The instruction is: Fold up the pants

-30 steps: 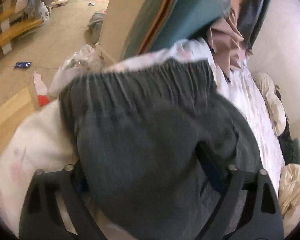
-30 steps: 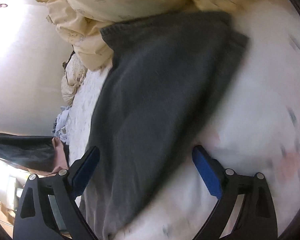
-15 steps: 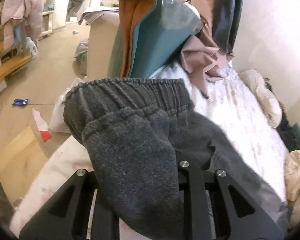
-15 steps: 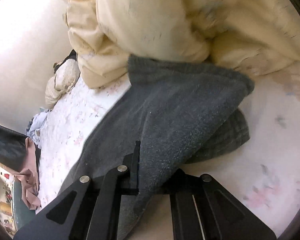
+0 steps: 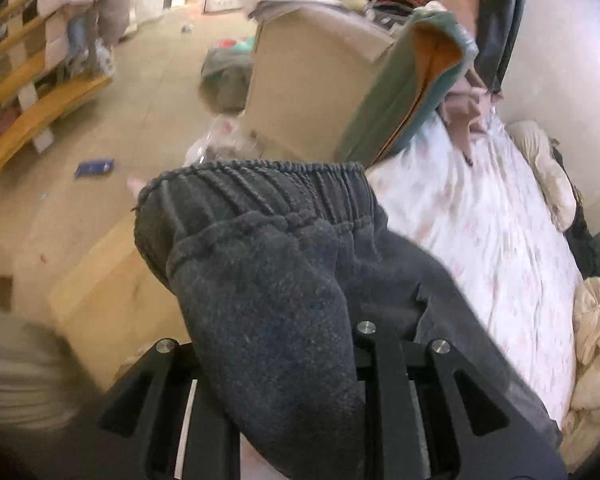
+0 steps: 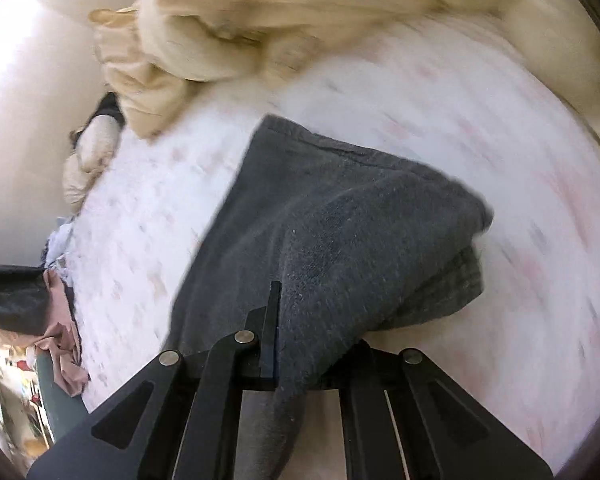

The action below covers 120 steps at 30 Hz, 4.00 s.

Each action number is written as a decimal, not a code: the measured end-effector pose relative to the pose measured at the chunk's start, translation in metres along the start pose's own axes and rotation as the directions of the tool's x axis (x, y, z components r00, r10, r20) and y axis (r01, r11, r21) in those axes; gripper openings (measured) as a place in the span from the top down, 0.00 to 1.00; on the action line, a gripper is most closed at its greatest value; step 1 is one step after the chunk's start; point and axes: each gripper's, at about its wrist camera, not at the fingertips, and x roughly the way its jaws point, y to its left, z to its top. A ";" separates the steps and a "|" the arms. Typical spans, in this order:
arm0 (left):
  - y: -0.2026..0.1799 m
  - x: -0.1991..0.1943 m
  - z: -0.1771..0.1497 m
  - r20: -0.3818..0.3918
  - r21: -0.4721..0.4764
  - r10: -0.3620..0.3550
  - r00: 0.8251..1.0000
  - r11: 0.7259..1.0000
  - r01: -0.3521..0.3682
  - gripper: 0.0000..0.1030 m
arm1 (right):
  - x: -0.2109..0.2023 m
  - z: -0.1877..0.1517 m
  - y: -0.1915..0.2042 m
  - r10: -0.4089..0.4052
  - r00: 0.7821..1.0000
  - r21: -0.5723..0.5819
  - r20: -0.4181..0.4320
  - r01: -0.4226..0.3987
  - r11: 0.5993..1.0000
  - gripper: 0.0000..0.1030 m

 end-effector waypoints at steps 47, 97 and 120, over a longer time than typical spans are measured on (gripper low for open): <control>-0.013 -0.041 -0.051 0.148 0.332 0.035 0.988 0.940 -0.083 0.82 | 0.099 -0.507 0.199 -0.086 0.698 -0.580 -0.711 -0.512 0.634 1.00; -0.158 -0.084 -0.170 -0.222 0.742 -0.169 0.960 0.610 0.279 0.14 | 0.002 -0.253 0.139 0.185 0.857 -0.470 -0.482 -0.430 0.770 0.37; -0.124 0.011 -0.191 -0.292 0.742 0.185 0.938 0.663 0.100 0.03 | 0.106 -0.332 0.252 -0.009 0.812 -0.623 -0.583 -0.440 0.647 0.63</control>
